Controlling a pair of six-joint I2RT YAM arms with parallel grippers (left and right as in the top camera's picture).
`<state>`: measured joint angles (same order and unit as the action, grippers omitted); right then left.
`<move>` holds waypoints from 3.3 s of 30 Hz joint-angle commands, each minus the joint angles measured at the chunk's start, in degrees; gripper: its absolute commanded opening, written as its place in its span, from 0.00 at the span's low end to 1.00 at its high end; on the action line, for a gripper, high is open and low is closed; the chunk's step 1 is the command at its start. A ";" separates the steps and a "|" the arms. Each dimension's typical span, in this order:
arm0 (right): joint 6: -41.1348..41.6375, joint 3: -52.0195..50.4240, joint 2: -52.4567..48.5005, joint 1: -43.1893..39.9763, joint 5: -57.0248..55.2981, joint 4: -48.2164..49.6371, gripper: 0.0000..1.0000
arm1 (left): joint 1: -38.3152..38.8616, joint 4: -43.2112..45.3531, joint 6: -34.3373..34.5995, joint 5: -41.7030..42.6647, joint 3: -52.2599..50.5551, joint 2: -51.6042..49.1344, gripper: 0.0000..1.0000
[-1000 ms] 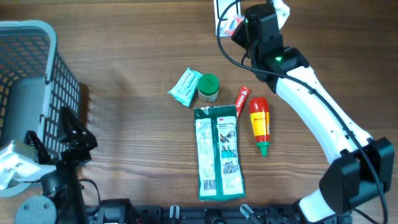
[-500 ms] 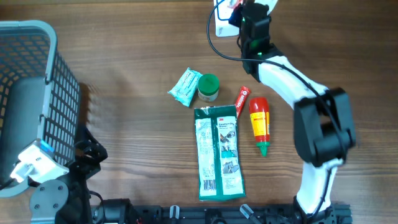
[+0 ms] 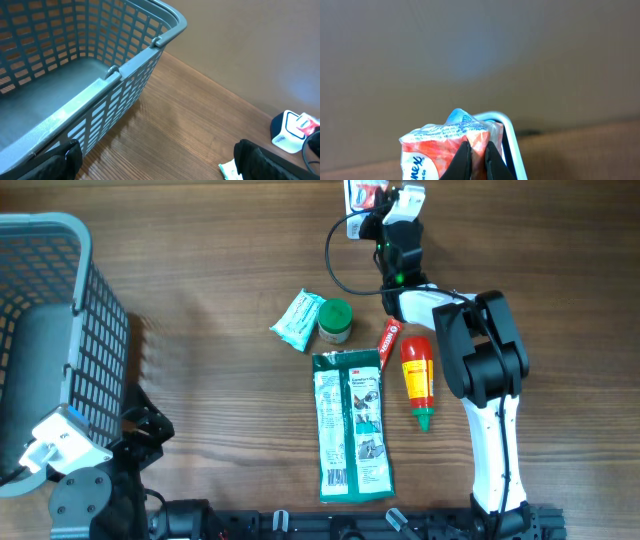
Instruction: Scan the item barcode
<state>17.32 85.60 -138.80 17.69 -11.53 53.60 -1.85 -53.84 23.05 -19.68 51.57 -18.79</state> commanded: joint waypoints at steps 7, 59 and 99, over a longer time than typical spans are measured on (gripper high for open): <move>-5.33 5.68 -0.02 -1.25 1.29 -2.51 0.04 | 0.31 -0.04 0.11 -0.33 0.02 0.35 1.00; -5.31 -0.44 35.08 -56.15 -0.46 -82.29 0.99 | 0.31 -0.04 0.11 -0.33 0.02 0.35 1.00; 7.76 -43.12 51.87 9.73 34.10 -89.46 1.00 | 0.31 -0.07 0.11 -0.33 0.02 0.35 1.00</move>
<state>26.98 47.33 -86.78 27.40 21.50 -39.99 -1.87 -54.04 23.05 -19.66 51.57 -18.79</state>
